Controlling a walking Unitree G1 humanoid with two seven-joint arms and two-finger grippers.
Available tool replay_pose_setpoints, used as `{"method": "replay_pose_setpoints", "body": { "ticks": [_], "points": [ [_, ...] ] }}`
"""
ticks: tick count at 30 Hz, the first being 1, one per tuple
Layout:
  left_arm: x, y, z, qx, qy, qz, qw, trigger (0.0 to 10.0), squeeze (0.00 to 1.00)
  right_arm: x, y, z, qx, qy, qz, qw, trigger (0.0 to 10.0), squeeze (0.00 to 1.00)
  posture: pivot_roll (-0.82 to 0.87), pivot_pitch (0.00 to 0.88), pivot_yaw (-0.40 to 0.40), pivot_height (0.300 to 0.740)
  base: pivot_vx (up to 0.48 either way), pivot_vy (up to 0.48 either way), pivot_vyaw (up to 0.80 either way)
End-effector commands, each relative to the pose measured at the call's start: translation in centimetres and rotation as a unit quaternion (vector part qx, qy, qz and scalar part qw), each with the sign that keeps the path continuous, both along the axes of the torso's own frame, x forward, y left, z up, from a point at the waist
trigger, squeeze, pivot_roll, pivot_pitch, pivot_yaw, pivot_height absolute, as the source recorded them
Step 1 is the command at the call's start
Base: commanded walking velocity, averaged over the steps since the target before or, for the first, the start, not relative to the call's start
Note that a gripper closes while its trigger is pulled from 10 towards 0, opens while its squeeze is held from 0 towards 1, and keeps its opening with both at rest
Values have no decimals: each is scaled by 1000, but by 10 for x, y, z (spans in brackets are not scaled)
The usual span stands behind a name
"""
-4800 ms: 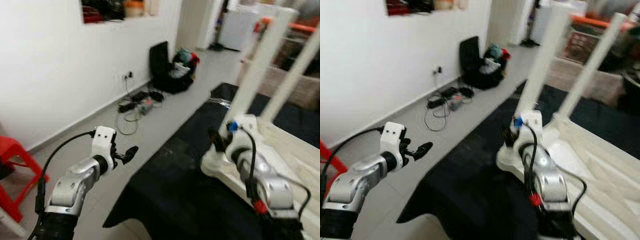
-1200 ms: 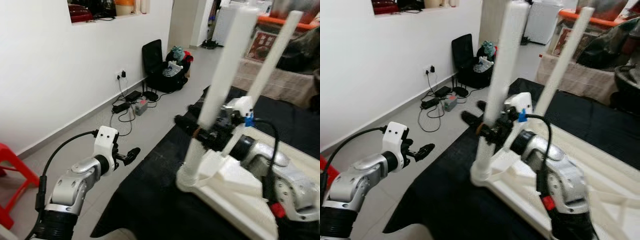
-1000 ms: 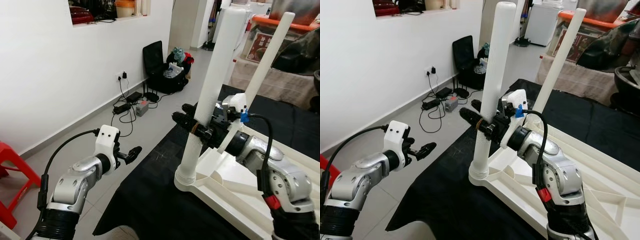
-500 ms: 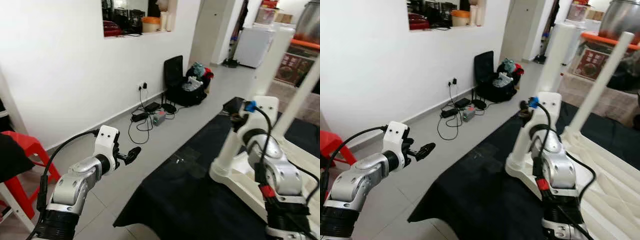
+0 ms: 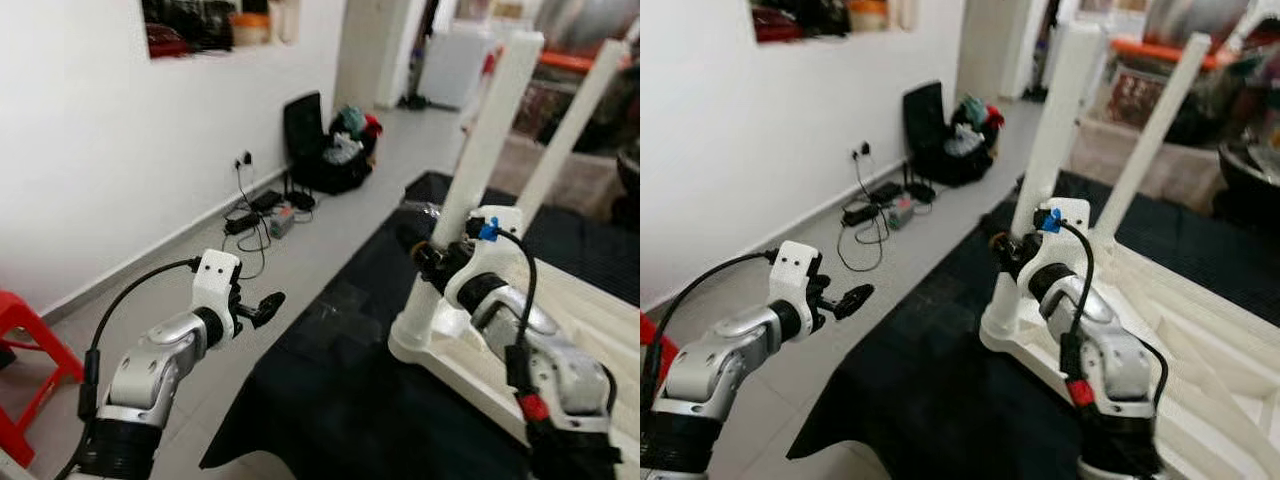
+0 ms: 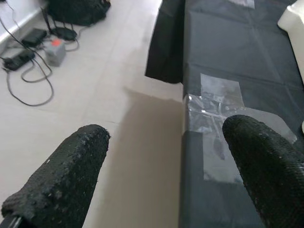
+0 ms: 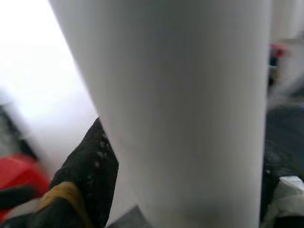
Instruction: Building children table
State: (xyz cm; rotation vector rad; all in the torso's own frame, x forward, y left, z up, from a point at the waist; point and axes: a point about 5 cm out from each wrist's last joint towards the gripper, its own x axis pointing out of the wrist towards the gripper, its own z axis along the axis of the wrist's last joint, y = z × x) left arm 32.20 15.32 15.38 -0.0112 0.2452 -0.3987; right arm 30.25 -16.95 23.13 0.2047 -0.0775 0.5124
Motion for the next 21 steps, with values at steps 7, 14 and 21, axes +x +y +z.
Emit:
{"method": "replay_pose_setpoints", "body": {
  "ticks": [7,14,21],
  "points": [
    [-2,-5,-2,-2,5,-12,1000,10000,0,-22,29,16,-26,-62,228,971,10000,0,107,0,-96,740,0,0,0],
    [-3,-4,-1,-2,4,-10,1000,10000,0,-3,24,6,-25,-30,171,985,0,0,112,0,-100,740,0,0,0],
    [-4,-5,-2,-2,5,-11,1000,10000,0,35,-28,-41,-117,125,-170,970,0,0,95,0,-93,740,0,0,0]
  ]
}}
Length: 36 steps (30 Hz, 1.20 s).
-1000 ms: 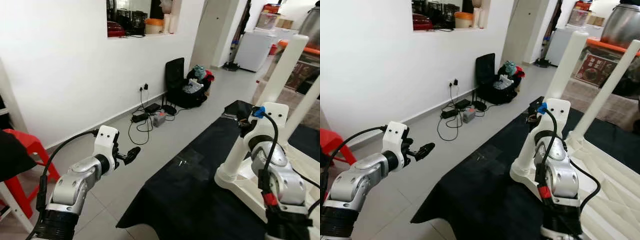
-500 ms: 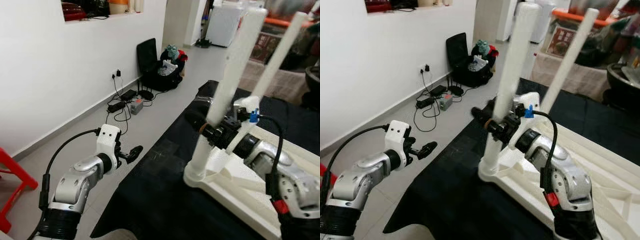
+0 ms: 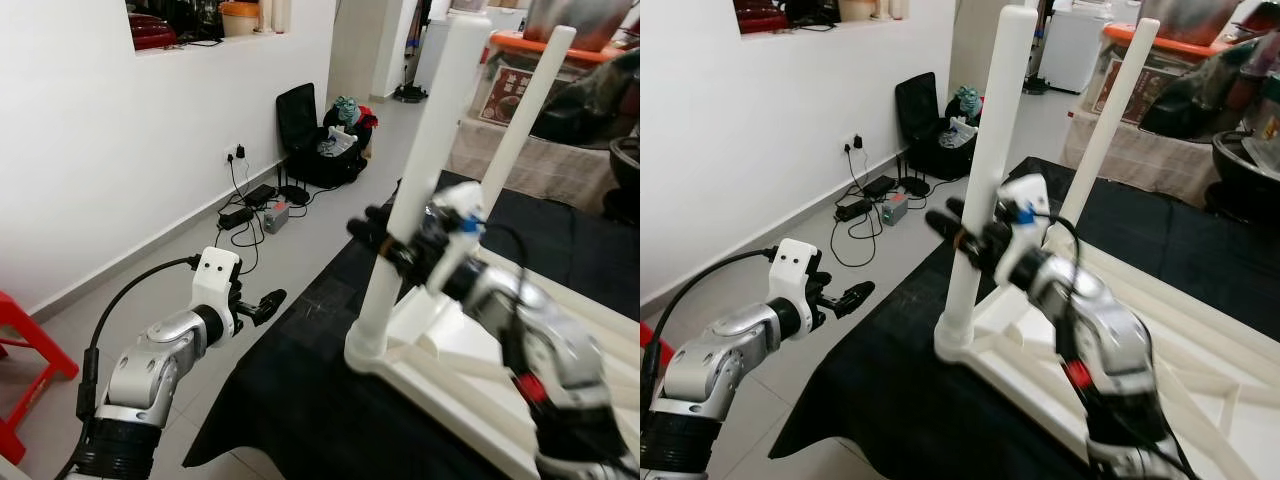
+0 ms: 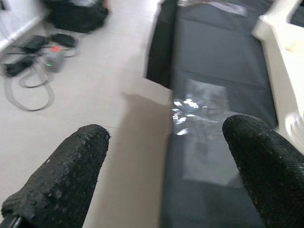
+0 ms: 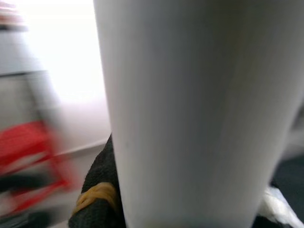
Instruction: Building children table
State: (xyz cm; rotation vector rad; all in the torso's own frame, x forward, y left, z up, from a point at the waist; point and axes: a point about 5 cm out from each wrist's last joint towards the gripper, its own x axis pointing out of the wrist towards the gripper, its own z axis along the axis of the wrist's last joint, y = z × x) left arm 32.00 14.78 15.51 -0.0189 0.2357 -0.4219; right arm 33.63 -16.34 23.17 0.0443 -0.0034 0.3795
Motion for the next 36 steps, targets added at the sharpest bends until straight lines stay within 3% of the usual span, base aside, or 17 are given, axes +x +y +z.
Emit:
{"method": "replay_pose_setpoints", "body": {
  "ticks": [1,3,7,8,12,13,15,16,19,20,21,23,24,25,29,35,36],
  "points": [
    [-2,-2,-4,4,9,-1,1000,10000,0,1,-57,-54,-37,119,-218,968,0,0,96,0,-93,740,0,0,0],
    [-2,-3,-4,3,9,-2,1000,10000,0,-4,-77,-64,-37,136,-303,942,0,0,96,0,-93,740,0,0,0],
    [-2,-4,-4,3,10,-2,1000,10000,0,-12,-77,-69,-33,139,-319,937,0,0,92,0,-88,740,0,0,0],
    [-2,-4,-5,3,11,-3,1000,10000,0,-24,-62,-74,-30,147,-311,939,0,0,83,0,-83,740,0,0,0],
    [-2,-4,-5,3,12,-3,1000,10000,0,-27,-55,-75,-31,148,-306,940,0,0,80,0,-81,740,0,0,0],
    [-1,-5,-5,2,12,-4,1000,10000,0,-25,-40,-74,-14,148,-262,954,10000,0,82,0,-82,740,0,0,0],
    [-1,-6,-5,1,11,-5,1000,10000,0,-22,-16,-65,30,128,-186,974,10000,0,82,0,-81,740,0,0,0],
    [-1,-6,-5,1,11,-6,1000,10000,0,-21,-8,-57,51,108,-147,982,10000,529,85,0,-85,740,0,0,0],
    [-1,-6,-5,1,11,-6,1000,10000,0,-20,-4,-51,63,95,-132,985,10000,529,87,0,-86,740,0,0,0],
    [-1,-5,-5,1,11,-5,1000,10000,0,-19,1,-40,82,72,-88,990,10000,1000,89,0,-88,740,0,0,0],
    [-1,-2,-5,1,11,-3,1000,10000,0,-23,10,-14,108,22,18,994,10000,0,94,0,-89,740,0,0,0],
    [-1,-2,-5,1,11,-3,1000,10000,0,-23,10,-14,108,22,18,994,10000,0,94,0,-89,740,0,0,0],
    [0,-2,-5,1,12,-3,1000,10000,0,-30,14,-2,114,-7,93,989,10000,0,92,0,-89,740,0,0,0],
    [0,-2,-5,1,12,-3,1000,10000,0,-30,14,-2,114,-7,93,989,10000,0,92,0,-89,740,0,0,0],
    [0,-3,-3,-1,8,-6,1000,10000,0,-49,21,16,66,-62,258,962,10000,0,107,0,-100,740,0,0,0],
    [-1,-2,-3,0,7,-5,1000,10000,0,-53,24,19,62,-72,305,948,10000,0,114,0,-103,740,0,0,0],
    [-1,-2,-3,0,7,-4,1000,10000,0,-52,24,19,70,-71,307,947,1922,0,117,0,-103,740,0,0,0]
  ]
}}
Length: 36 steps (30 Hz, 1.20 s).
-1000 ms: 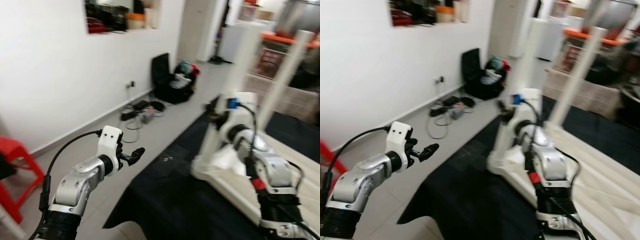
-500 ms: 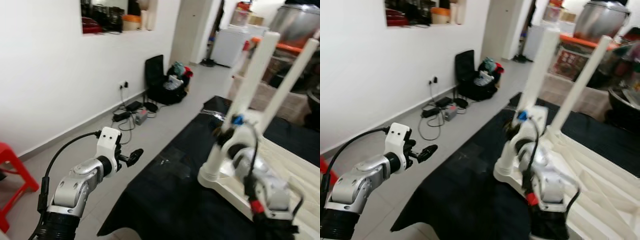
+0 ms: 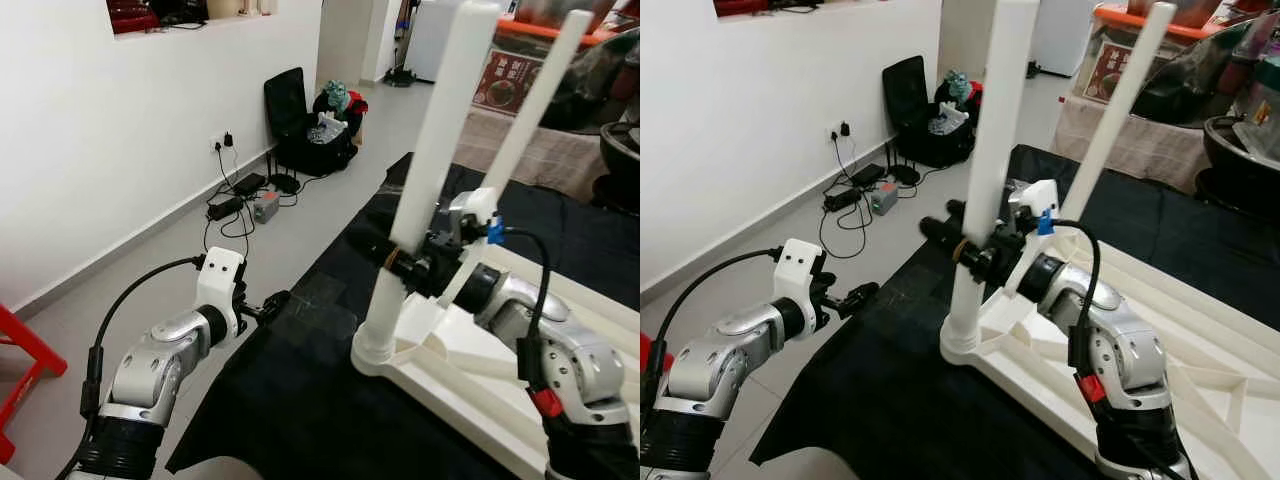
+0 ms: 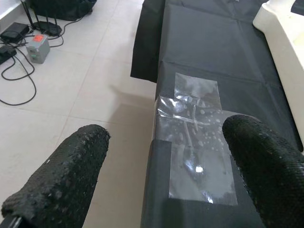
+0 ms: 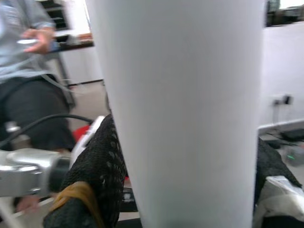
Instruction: Building children table
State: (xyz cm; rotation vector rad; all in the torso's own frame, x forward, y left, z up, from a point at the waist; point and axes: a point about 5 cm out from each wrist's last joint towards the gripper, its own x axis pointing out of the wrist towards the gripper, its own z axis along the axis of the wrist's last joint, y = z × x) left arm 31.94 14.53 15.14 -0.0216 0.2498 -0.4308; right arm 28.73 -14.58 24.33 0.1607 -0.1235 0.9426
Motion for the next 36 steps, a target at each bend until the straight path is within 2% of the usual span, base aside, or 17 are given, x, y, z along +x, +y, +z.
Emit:
{"method": "replay_pose_setpoints", "body": {
  "ticks": [1,8,9,11,12,13,19,22,24,25,28,30,31,32,33,34,36],
  "points": [
    [-1,1,1,1,-1,0,1000,10000,0,-2,5,7,15,-16,30,999,0,0,117,0,-103,740,0,0,0],
    [-1,1,1,2,-1,-1,1000,10000,0,19,-8,-4,6,8,-87,996,0,0,111,0,-100,740,0,0,0],
    [-1,0,1,2,-1,-1,1000,10000,0,32,-15,-15,-34,40,-166,985,0,0,105,0,-97,740,0,0,0],
    [0,-3,1,1,-1,-3,1000,10000,0,50,-52,-50,-113,116,-385,909,0,0,101,0,-96,740,0,0,0],
    [0,-3,1,1,-1,-3,1000,10000,0,50,-52,-50,-113,116,-385,909,0,0,101,0,-96,740,0,0,0],
    [0,-4,1,0,-1,-4,1000,10000,0,46,-76,-70,-125,153,-495,846,0,0,99,0,-92,740,0,0,0],
    [0,-3,1,2,-1,-1,1000,10000,0,33,-80,-76,-126,156,-548,812,0,0,94,0,-89,740,0,0,0],
    [1,-3,1,3,-1,-1,1000,10000,0,31,-69,-78,-122,166,-528,824,0,0,92,0,-85,740,0,0,0],
    [1,-5,1,2,-1,-3,1000,10000,0,33,-50,-71,-89,149,-486,856,10000,0,89,0,-81,740,0,0,0],
    [1,-5,1,2,-1,-3,1000,10000,0,33,-50,-71,-89,149,-486,856,10000,0,89,0,-81,740,0,0,0],
    [1,-5,1,1,-1,-6,1000,10000,0,36,-26,-49,-16,100,-418,903,10000,0,90,0,-83,740,0,0,0],
    [1,-5,1,1,-1,-6,1000,10000,0,36,-26,-49,-16,100,-418,903,10000,0,90,0,-83,740,0,0,0],
    [1,-5,1,1,-1,-5,1000,10000,0,36,-24,-44,-4,87,-410,908,10000,831,93,0,-87,740,0,0,0],
    [2,-4,1,1,-1,-5,1000,10000,0,36,-24,-39,9,80,-399,913,10000,929,93,0,-87,740,0,0,0],
    [2,-3,1,1,-1,-4,1000,10000,0,34,-18,-29,20,65,-357,932,10000,792,97,0,-89,740,0,0,0],
    [2,-3,1,0,-1,-3,1000,10000,0,29,-10,-18,33,44,-283,957,10000,0,97,0,-89,740,0,0,0],
    [2,-2,2,-1,-1,-3,1000,10000,0,20,-1,-6,42,20,-198,979,10000,0,97,0,-89,740,0,0,0]
  ]
}}
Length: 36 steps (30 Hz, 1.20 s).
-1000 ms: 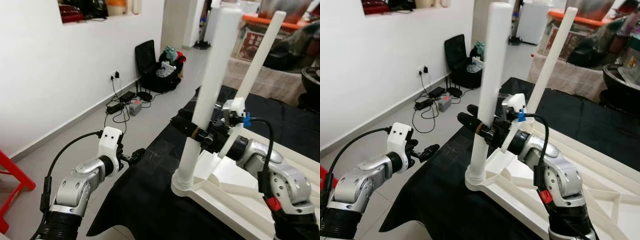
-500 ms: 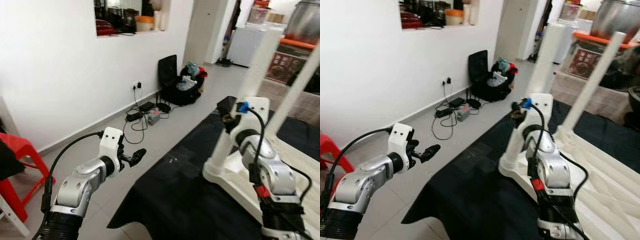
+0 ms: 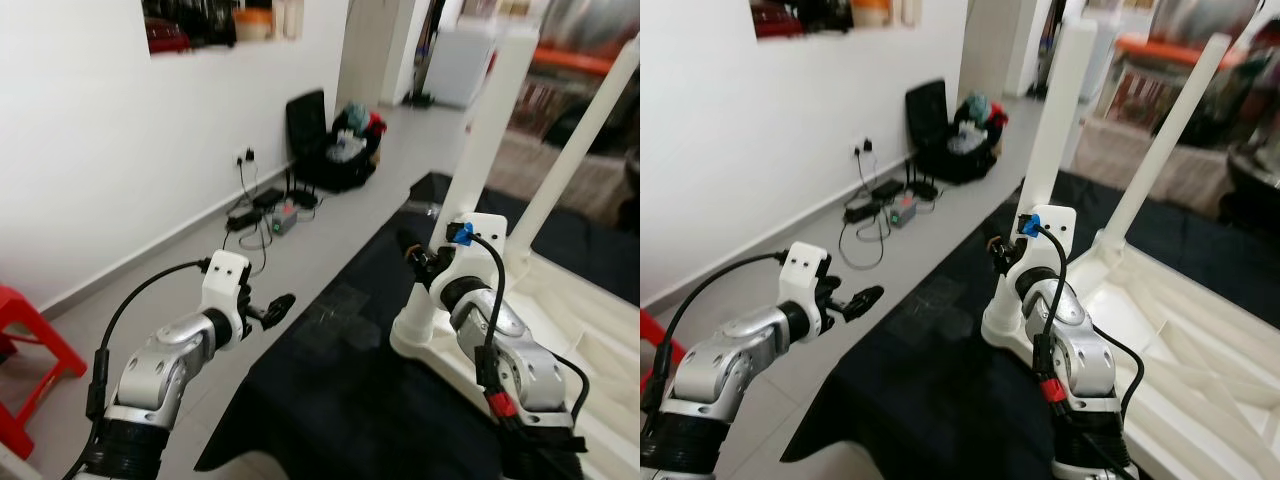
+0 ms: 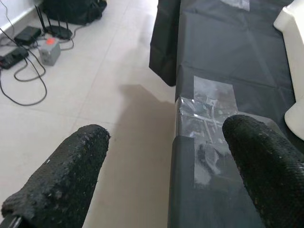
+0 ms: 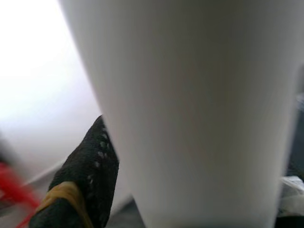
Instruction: Building children table
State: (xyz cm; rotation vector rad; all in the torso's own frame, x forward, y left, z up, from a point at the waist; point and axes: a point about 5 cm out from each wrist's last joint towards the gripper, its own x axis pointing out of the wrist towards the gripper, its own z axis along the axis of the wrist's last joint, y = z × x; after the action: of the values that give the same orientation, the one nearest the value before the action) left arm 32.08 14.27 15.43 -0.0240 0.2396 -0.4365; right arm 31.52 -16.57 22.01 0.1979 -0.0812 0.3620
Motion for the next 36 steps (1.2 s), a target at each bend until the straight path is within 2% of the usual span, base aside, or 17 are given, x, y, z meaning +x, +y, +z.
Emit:
{"method": "replay_pose_setpoints", "body": {
  "ticks": [1,3,9,10,12,13,15,18,19,20,21,23,24,26,30,31,36],
  "points": [
    [0,0,-2,2,4,-1,1000,10000,0,-15,23,21,11,-55,140,989,10000,0,97,0,-89,740,0,0,0],
    [0,0,-2,2,4,-2,1000,10000,0,-30,29,25,-5,-75,230,970,10000,0,101,0,-92,740,0,0,0],
    [0,-1,0,1,1,-4,1000,10000,0,-32,31,26,-20,-84,282,956,10000,0,110,0,-97,740,0,0,0],
    [-1,-1,0,2,1,-3,1000,10000,0,-32,32,25,-17,-84,291,953,5804,0,115,0,-99,740,0,0,0],
    [-1,0,0,2,1,-3,1000,10000,0,-32,33,25,-14,-85,297,951,5804,0,115,0,-99,740,0,0,0],
    [-1,0,-1,3,1,-2,1000,10000,0,-26,30,22,-8,-76,278,958,0,0,116,0,-98,740,0,0,0],
    [-2,1,-1,3,1,-2,1000,10000,0,-22,28,20,-4,-70,263,962,0,0,116,0,-98,740,0,0,0],
    [-2,1,-1,4,2,-2,1000,10000,0,-2,13,8,-28,-32,149,988,0,0,113,0,-97,740,0,0,0],
    [-2,0,-1,4,2,-2,1000,10000,0,11,1,-4,-61,18,60,996,0,0,107,0,-94,740,0,0,0],
    [-2,0,-1,4,2,-2,1000,10000,0,11,1,-4,-61,18,60,996,0,0,107,0,-94,740,0,0,0],
    [-2,0,-1,4,2,-3,1000,10000,0,18,-8,-12,-85,51,4,995,0,0,107,0,-94,740,0,0,0],
    [-2,-1,0,3,1,-4,1000,10000,0,21,-46,-35,-108,122,-184,969,0,0,104,0,-93,740,0,0,0],
    [-2,-2,0,3,0,-4,1000,10000,0,18,-56,-42,-103,138,-229,958,0,0,104,0,-93,740,0,0,0],
    [-2,-2,0,3,1,-4,1000,10000,0,11,-62,-48,-106,144,-263,948,0,0,105,0,-92,740,0,0,0],
    [-2,-2,-1,3,2,-6,1000,10000,0,5,-52,-49,-103,144,-245,953,0,0,93,0,-83,740,0,0,0],
    [-1,-2,0,3,2,-8,1000,10000,0,4,-32,-44,-109,130,-175,970,10000,0,91,0,-79,740,0,0,0],
    [0,-5,1,1,0,-11,1000,10000,0,-1,4,-26,-58,71,-37,995,10000,0,90,0,-78,740,0,0,0]
  ]
}}
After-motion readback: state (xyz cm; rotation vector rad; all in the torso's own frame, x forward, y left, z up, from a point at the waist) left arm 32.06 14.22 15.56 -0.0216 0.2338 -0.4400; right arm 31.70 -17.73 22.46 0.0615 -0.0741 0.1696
